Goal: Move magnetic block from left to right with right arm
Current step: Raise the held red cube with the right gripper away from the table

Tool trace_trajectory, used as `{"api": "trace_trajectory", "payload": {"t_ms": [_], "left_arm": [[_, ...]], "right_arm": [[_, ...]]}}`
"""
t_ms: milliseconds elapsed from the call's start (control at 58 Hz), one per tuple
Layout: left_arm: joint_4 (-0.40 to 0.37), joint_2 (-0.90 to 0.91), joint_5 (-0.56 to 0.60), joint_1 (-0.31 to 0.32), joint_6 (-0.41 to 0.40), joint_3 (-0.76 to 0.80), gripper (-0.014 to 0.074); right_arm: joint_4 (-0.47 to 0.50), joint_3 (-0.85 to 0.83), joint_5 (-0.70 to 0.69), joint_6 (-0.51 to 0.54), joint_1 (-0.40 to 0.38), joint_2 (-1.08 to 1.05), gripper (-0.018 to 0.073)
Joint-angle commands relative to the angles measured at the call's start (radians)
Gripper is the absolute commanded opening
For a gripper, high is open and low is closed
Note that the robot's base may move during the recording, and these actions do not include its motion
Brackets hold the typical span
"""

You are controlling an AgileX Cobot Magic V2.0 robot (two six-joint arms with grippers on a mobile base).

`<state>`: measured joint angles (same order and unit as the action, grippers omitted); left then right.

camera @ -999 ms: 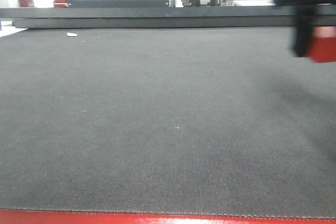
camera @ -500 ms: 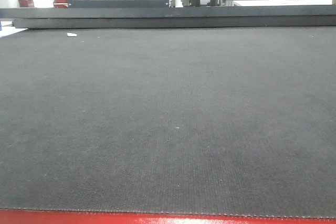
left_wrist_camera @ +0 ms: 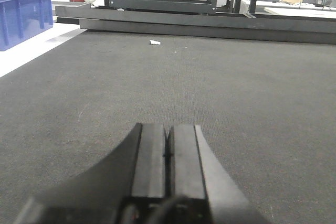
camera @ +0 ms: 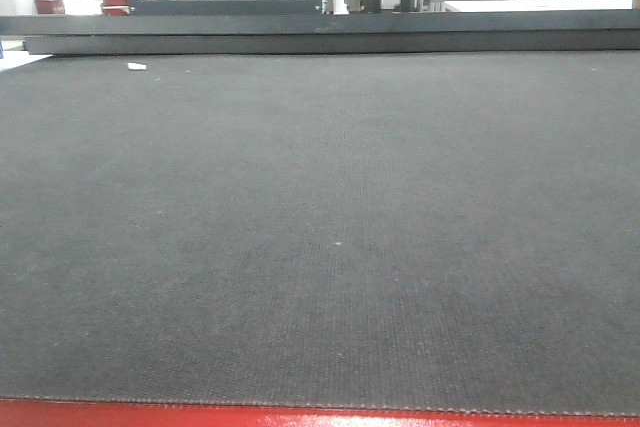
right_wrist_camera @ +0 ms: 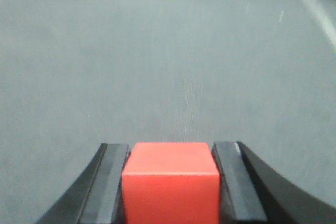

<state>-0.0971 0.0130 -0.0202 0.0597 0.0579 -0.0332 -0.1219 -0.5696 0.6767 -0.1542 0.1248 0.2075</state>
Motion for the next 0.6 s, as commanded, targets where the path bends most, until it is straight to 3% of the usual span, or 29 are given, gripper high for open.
{"api": "trace_trajectory", "payload": {"t_ms": [0, 189, 586], "left_arm": [[-0.005, 0.013, 0.078, 0.004, -0.006, -0.008, -0.0126], [-0.005, 0.013, 0.078, 0.004, -0.006, -0.008, -0.0126], [-0.005, 0.013, 0.078, 0.004, -0.006, -0.008, -0.0126]], "right_arm": [[-0.009, -0.025, -0.081, 0.010, -0.004, -0.053, 0.0057], [-0.009, -0.025, -0.100, 0.010, -0.004, -0.150, 0.0057], [-0.009, -0.025, -0.099, 0.010, -0.004, -0.155, 0.0057]]}}
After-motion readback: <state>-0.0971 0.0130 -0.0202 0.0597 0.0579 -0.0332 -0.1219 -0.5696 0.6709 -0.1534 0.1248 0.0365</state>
